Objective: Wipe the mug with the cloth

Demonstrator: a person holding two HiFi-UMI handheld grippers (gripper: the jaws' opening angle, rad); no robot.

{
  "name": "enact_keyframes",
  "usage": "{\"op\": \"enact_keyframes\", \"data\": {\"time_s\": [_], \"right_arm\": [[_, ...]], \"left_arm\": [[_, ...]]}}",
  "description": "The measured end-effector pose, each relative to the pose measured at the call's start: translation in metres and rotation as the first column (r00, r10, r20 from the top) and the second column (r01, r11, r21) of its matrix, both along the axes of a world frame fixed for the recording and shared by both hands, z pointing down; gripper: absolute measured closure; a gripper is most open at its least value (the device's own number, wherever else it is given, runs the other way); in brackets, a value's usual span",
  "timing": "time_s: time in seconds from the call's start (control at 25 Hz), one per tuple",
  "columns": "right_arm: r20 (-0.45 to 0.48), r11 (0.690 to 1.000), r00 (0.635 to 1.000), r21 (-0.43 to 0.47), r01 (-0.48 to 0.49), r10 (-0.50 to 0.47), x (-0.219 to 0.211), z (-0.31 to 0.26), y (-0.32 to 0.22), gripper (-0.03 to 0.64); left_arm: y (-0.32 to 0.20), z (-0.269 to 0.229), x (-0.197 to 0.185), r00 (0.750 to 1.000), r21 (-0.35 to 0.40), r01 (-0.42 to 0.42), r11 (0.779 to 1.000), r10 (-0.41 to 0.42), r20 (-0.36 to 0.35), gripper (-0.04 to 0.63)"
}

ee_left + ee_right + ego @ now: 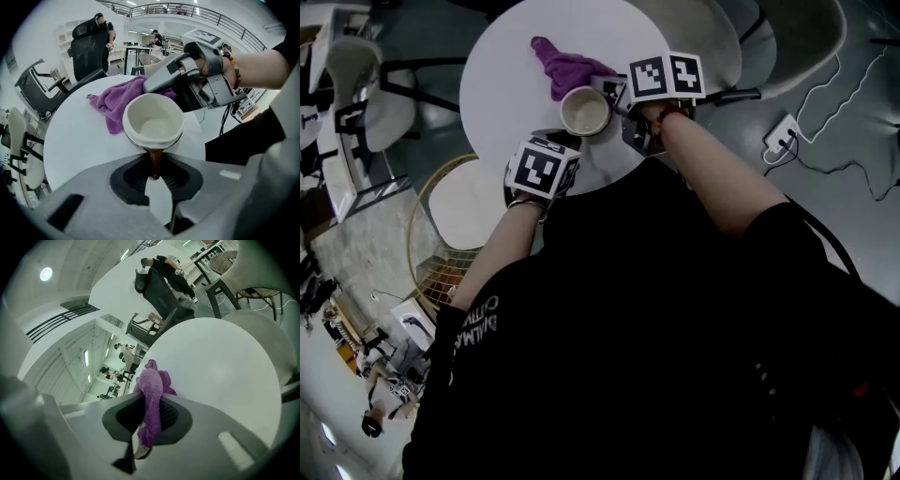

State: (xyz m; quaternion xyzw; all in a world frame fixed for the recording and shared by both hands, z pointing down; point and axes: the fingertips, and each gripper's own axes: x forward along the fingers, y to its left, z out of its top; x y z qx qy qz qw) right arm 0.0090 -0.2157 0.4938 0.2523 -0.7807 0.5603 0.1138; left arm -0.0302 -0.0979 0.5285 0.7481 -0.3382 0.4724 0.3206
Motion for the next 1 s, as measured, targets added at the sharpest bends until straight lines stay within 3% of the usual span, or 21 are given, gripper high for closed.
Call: {"op": "enact_keyframes", "data": {"time_s": [0.56,1.0], "right_arm": [[0.061,0.993,0.991,-0.008,-0.116,0.116,0.013,0.0,0.008,0.584],[0.056,0.958,0.957,0.002,-0.285,0.285,0.027,0.001,0.022,0.584]], "left_arm": [[0.0,0.0,-0.002,1.0,-0.02,-0.01,1.0,0.01,-0.016,0.537],[0.004,0.003,-0.002,0.994,-0.041,-0.097,0.994,0.095,-0.047,0.535]]}}
